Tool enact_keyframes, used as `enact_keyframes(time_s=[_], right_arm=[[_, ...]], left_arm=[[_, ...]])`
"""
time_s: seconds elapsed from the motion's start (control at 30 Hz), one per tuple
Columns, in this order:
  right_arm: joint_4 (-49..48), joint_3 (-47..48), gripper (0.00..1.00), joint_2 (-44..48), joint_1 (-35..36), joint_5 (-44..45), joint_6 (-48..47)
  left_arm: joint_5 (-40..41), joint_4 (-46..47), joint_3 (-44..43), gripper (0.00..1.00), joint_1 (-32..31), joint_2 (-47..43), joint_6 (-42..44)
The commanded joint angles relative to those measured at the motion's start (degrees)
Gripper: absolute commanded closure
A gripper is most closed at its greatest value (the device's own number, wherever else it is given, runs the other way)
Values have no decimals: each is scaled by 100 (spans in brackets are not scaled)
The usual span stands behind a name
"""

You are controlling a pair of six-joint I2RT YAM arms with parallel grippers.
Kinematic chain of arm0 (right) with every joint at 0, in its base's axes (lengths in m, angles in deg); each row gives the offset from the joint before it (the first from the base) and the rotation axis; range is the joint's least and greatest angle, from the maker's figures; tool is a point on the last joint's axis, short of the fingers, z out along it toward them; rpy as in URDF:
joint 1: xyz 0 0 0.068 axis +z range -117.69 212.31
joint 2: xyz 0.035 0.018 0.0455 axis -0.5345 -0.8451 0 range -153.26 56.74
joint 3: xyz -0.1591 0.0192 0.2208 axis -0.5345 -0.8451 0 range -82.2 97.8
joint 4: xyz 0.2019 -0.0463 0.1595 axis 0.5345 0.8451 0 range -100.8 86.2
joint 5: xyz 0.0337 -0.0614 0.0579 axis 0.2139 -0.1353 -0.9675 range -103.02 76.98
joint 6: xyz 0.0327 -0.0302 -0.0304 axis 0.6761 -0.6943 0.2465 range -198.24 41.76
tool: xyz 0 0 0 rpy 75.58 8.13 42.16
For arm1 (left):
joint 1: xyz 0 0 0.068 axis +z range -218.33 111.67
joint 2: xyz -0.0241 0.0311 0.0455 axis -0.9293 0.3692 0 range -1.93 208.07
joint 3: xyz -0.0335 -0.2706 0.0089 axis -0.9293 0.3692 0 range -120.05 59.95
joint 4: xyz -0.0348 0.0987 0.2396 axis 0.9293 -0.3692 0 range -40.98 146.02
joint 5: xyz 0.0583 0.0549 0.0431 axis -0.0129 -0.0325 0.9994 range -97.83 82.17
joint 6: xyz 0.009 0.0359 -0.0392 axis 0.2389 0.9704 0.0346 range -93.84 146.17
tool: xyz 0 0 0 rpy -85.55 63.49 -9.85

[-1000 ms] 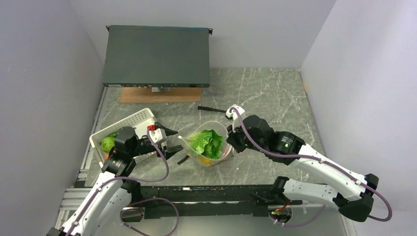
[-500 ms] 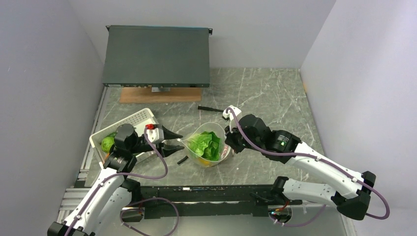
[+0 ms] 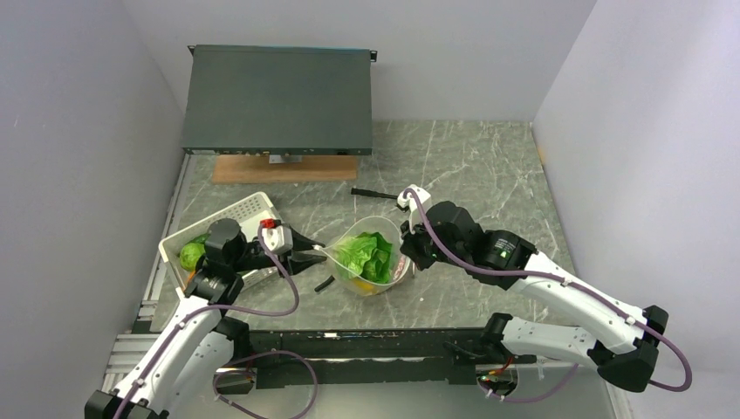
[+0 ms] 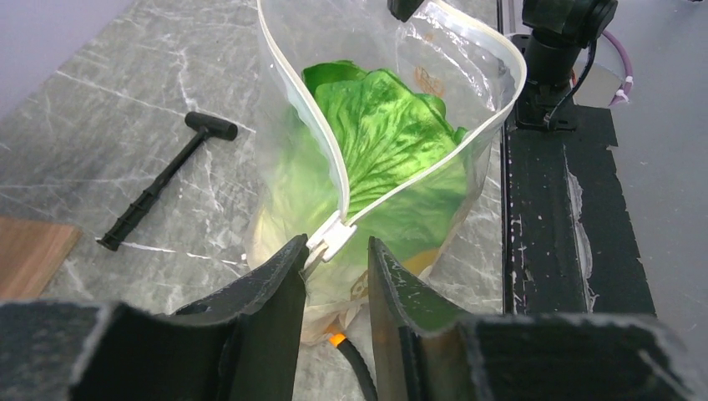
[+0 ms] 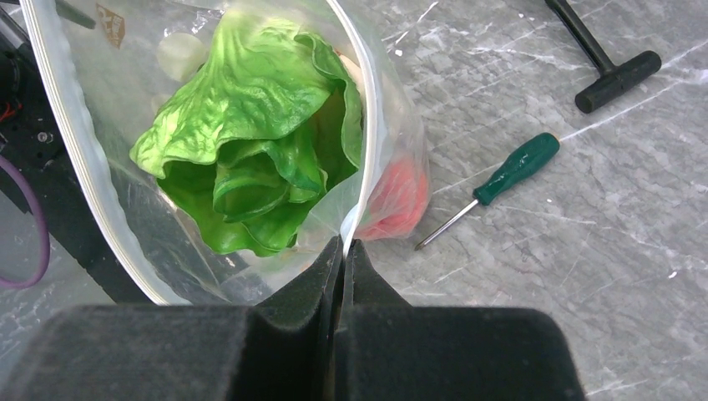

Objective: Place the food in the zip-top bag and seal the zipper
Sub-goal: Zip the zipper food storage bag at the center of the board.

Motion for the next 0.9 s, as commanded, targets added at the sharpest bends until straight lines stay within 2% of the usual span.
enact_keyframes(time_s=[0.0, 0.1, 0.2, 0.3, 0.33, 0.6, 0.8, 0.87], right_arm=[[-135, 235, 100, 120, -34, 56, -13], [-130, 236, 100, 137, -45, -7, -3], [-116, 233, 100, 212, -42, 71, 6], [-106, 245, 100, 242, -42, 228, -24], [-35, 301, 96, 179, -41, 312, -71], [435, 1345, 48, -615, 85, 736, -512], [532, 2286, 27, -1187, 914, 1709, -909], [417, 2492, 23, -1406, 1160, 1959, -1152]], left_arm=[[-226, 30, -125, 64, 19, 148, 73], [-359, 86, -151, 69, 18, 269, 8], [-310, 49, -182, 88, 19, 377, 65], [-262, -115, -216, 97, 18, 395, 126], [-258, -106, -212, 100, 18, 366, 100], [-79, -256, -292, 100, 19, 324, 24], [-87, -429, -400, 100, 49, 379, 80], [-141, -410, -403, 100, 67, 384, 35]])
